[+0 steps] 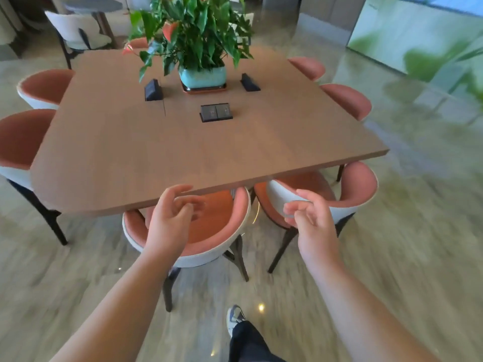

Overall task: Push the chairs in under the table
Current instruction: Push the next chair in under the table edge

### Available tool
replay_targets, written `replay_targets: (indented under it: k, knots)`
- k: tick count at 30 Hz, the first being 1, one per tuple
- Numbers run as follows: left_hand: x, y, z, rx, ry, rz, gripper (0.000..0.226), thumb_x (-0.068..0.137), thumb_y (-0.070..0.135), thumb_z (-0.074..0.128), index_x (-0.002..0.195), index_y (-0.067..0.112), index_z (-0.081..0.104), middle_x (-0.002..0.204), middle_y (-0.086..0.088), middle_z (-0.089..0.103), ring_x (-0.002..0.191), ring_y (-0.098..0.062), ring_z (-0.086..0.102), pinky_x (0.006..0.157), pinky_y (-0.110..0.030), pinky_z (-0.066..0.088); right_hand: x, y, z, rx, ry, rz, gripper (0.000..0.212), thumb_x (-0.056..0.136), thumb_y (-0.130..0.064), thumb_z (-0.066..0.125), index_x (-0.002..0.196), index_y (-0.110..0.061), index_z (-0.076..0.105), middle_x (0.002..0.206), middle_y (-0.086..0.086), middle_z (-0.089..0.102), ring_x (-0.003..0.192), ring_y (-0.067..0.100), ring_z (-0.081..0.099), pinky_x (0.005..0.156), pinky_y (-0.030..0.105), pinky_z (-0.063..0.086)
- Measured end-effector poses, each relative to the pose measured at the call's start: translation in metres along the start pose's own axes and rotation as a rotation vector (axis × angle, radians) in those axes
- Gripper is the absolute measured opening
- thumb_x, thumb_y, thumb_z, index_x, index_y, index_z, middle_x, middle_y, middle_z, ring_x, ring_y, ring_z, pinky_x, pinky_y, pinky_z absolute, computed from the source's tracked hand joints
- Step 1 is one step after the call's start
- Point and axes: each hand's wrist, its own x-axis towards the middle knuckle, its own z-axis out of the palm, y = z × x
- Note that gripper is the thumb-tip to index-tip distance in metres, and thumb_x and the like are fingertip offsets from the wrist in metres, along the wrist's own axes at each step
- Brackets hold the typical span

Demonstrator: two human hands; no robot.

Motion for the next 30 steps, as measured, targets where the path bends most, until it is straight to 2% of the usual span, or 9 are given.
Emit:
replay_targets:
  k: [2,5,7,9,14,18,21,24,30]
  knots:
    - [-0.012,0.006,0.022,-0.027,-0.071,0.013,0.037,0.100,0.001,0.045,0.115,0.029,0.064,0.097,0.001,0.082,0.098,-0.018,0.078,0.091,-0.044,0.059,-0.013,-0.004,-0.030,0.006,0.074,-0.008,0.042,0.089,-0.007,0.045,0.112,-0.037,0.063,0.094,-0.006,0.074,0.092,0.012,0.070,0.091,0.043,0.057]
    - [-0.025,0.013,0.056,-0.057,-0.153,0.007,0.032,0.091,0.014,0.049,0.111,0.032,0.066,0.099,0.001,0.082,0.095,-0.018,0.078,0.089,-0.042,0.061,-0.027,-0.009,-0.072,-0.016,0.160,-0.020,0.045,0.090,-0.001,0.044,0.112,-0.036,0.062,0.094,-0.005,0.074,0.094,0.012,0.069,0.090,0.043,0.057]
    - [-0.034,0.018,0.078,-0.073,-0.200,0.002,0.033,0.089,0.015,0.048,0.112,0.032,0.066,0.100,0.002,0.082,0.094,-0.018,0.079,0.085,-0.036,0.063,-0.035,-0.010,-0.098,-0.015,0.211,-0.029,0.046,0.093,0.004,0.043,0.114,-0.031,0.061,0.095,-0.003,0.074,0.095,0.015,0.069,0.090,0.045,0.057]
    - [-0.040,0.022,0.096,-0.074,-0.245,0.001,0.037,0.090,0.012,0.047,0.112,0.033,0.066,0.103,0.000,0.082,0.097,-0.021,0.079,0.088,-0.039,0.061,-0.040,-0.009,-0.120,-0.012,0.245,-0.028,0.045,0.095,0.006,0.042,0.117,-0.028,0.061,0.097,0.000,0.073,0.095,0.018,0.070,0.091,0.046,0.056]
    - [-0.049,0.033,0.138,-0.046,-0.276,0.061,0.038,0.090,0.013,0.046,0.118,0.032,0.063,0.104,-0.001,0.082,0.102,-0.021,0.077,0.091,-0.042,0.059,-0.037,-0.005,-0.164,0.017,0.282,-0.051,0.045,0.095,0.008,0.043,0.118,-0.026,0.061,0.095,-0.002,0.074,0.095,0.017,0.070,0.080,0.023,0.055]
    - [-0.051,0.037,0.172,-0.024,-0.266,0.083,0.038,0.090,0.014,0.045,0.117,0.034,0.064,0.104,0.002,0.082,0.102,-0.016,0.077,0.089,-0.039,0.059,-0.018,0.005,-0.191,0.017,0.278,-0.057,0.045,0.095,0.010,0.042,0.116,-0.026,0.061,0.094,-0.001,0.074,0.095,0.018,0.069,0.080,0.022,0.055]
    - [-0.051,0.035,0.203,-0.028,-0.236,0.066,0.038,0.095,0.006,0.045,0.117,0.030,0.063,0.102,0.000,0.081,0.102,-0.020,0.076,0.089,-0.040,0.058,0.002,0.014,-0.215,0.033,0.246,-0.052,0.044,0.095,0.010,0.042,0.118,-0.023,0.061,0.098,0.005,0.073,0.098,0.019,0.069,0.080,0.024,0.056]
    - [-0.055,0.032,0.234,-0.003,-0.202,0.072,0.040,0.101,-0.003,0.043,0.117,0.028,0.062,0.100,0.004,0.081,0.100,-0.017,0.077,0.086,-0.036,0.059,0.024,0.026,-0.240,0.029,0.192,-0.050,0.045,0.095,0.010,0.041,0.119,-0.024,0.061,0.094,0.000,0.074,0.098,0.017,0.069,0.082,0.026,0.057]
    - [-0.057,0.020,0.288,-0.023,-0.107,0.033,0.040,0.103,-0.007,0.041,0.116,0.024,0.062,0.098,0.007,0.081,0.095,-0.014,0.078,0.081,-0.030,0.062,0.067,0.053,-0.280,-0.003,0.093,-0.040,0.049,0.094,0.009,0.043,0.114,-0.033,0.061,0.093,-0.008,0.073,0.096,0.014,0.068,0.082,0.026,0.056]
